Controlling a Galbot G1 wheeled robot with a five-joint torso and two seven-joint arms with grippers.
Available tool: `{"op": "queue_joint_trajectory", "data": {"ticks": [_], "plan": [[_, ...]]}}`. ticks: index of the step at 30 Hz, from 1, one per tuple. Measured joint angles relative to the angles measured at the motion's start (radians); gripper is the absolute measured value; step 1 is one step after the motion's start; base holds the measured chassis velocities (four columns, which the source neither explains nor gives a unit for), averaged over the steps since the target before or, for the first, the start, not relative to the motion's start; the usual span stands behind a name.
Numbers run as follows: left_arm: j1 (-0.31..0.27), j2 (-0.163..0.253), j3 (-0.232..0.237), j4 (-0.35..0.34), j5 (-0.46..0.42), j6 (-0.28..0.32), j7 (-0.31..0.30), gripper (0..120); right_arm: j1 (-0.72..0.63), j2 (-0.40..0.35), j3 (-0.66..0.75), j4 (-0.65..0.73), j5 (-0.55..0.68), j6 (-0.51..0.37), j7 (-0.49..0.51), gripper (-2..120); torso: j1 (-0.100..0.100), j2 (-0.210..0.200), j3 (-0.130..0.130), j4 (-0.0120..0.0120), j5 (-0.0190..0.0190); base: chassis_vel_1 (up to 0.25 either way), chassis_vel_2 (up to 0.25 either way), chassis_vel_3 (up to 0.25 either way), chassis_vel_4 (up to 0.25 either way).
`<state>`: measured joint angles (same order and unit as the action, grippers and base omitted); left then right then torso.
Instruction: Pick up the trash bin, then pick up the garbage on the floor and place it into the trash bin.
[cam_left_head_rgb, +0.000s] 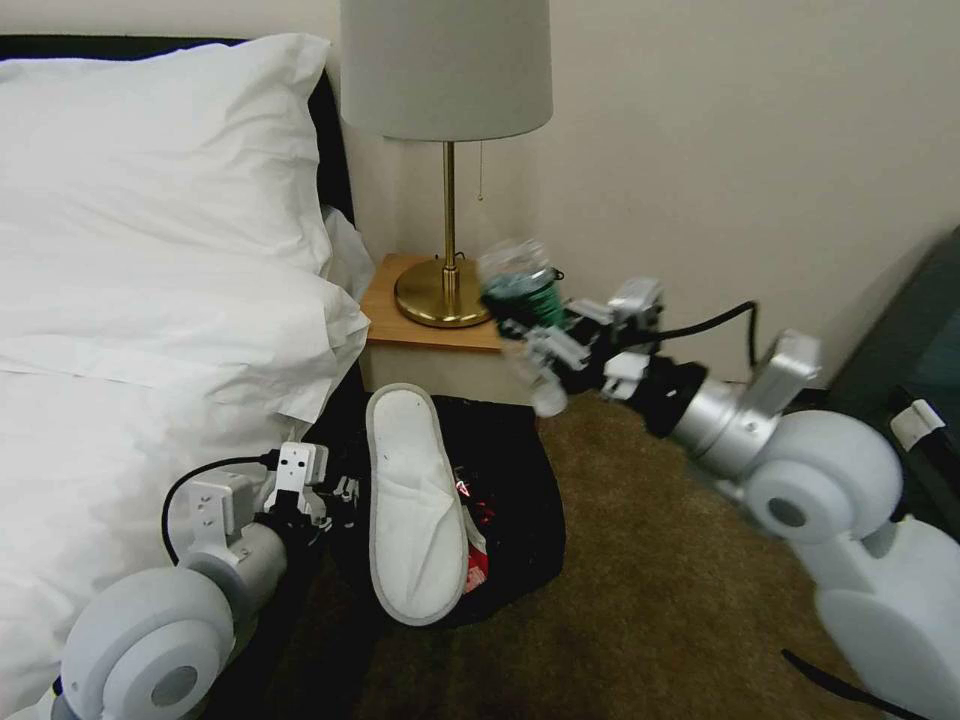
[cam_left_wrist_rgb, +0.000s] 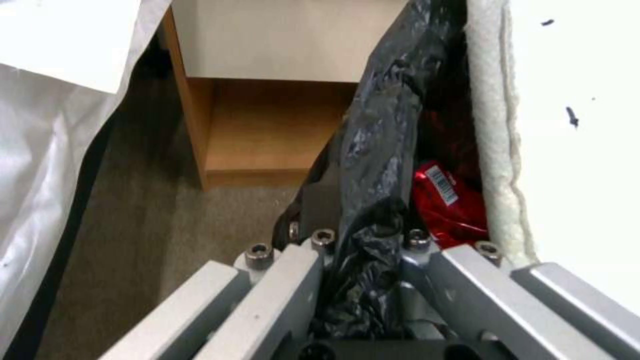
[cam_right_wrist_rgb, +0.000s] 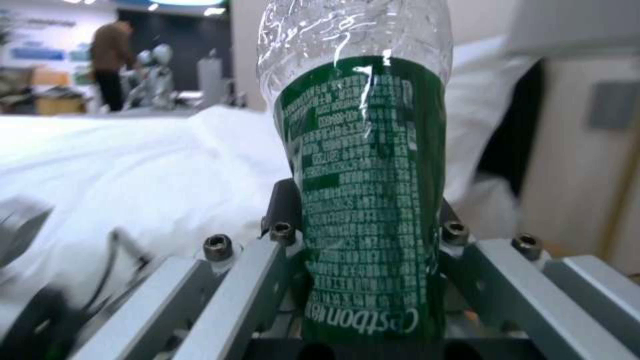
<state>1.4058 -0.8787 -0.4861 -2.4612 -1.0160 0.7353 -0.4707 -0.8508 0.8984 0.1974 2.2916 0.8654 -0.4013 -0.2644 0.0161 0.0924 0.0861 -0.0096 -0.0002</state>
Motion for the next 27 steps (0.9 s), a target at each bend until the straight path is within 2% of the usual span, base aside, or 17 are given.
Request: {"op": "queue_joint_trajectory", "data": {"ticks": [10, 16, 19, 27], "plan": [[0.002, 0.002, -0.006, -0.010, -0.009, 0.000, -0.001, 1, -0.034, 0.001, -0.156, -0.014, -0.141, -0.003, 0.001, 20, 0.000, 0.000, 0.000, -0.0005, 0.0001, 0.000, 0.000, 0.000, 0.000], [0.002, 0.000, -0.008, -0.013, -0.009, 0.000, -0.001, 1, -0.035, 0.012, -0.186, -0.044, -0.203, -0.003, -0.006, 20, 0.000, 0.000, 0.000, -0.0004, 0.0002, 0.000, 0.000, 0.000, 0.000], [0.002, 0.000, -0.012, -0.017, -0.009, 0.000, -0.001, 1, -0.046, 0.016, -0.215, -0.078, -0.274, -0.001, -0.018, 20, 0.000, 0.000, 0.000, -0.0004, 0.0001, 0.000, 0.000, 0.000, 0.000], [0.004, -0.009, -0.016, -0.022, -0.009, 0.000, -0.001, 1, -0.053, 0.040, -0.255, -0.113, -0.319, 0.002, -0.012, 20, 0.000, 0.000, 0.000, -0.0002, 0.0004, 0.000, 0.000, 0.000, 0.000]]}}
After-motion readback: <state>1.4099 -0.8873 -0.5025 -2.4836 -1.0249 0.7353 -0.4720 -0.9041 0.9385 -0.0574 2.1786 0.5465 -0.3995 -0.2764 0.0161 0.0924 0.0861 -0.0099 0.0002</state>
